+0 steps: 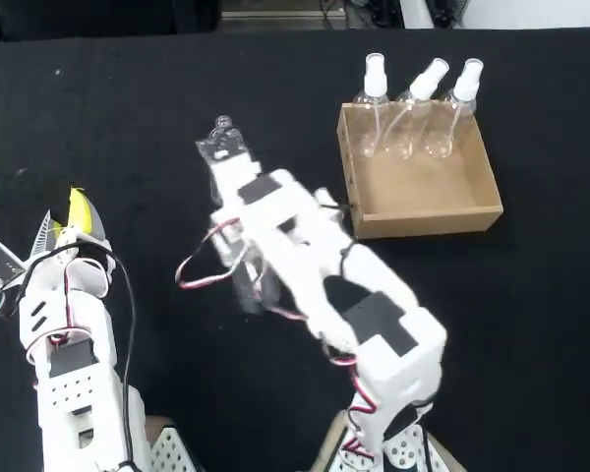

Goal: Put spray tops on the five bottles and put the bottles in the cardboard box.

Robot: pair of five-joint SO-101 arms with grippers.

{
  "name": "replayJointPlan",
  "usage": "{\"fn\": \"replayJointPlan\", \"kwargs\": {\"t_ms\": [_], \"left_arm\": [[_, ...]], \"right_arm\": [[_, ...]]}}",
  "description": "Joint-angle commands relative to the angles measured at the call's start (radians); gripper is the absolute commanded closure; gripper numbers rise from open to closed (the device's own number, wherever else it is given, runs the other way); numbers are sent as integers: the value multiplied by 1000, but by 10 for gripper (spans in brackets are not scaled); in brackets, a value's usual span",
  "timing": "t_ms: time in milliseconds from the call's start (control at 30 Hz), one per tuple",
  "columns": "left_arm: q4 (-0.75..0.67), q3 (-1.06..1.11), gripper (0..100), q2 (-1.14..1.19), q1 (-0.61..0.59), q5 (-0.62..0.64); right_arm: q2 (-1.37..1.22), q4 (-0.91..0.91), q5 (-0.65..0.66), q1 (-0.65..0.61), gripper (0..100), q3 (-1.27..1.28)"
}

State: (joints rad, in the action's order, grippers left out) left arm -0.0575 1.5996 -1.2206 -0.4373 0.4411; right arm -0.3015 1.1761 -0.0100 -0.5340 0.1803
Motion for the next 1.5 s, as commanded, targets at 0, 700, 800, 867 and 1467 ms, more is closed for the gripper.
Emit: {"fn": "replayJointPlan", "kwargs": {"t_ms": [0, 700, 800, 867, 1467], "left_arm": [[-26, -31, 837, -17, -8, 5], [-26, -31, 837, -17, -10, 5], [-26, -31, 837, -17, -10, 5], [-26, -30, 837, -17, -10, 5], [-26, -30, 837, -17, -10, 5]], "right_arm": [[94, 0, 166, 81, 987, 156], [45, 233, 196, -57, 796, -1], [-15, 230, 193, -63, 798, -21], [-27, 227, 196, -81, 800, -16], [328, 18, 192, -137, 893, 343]]}}
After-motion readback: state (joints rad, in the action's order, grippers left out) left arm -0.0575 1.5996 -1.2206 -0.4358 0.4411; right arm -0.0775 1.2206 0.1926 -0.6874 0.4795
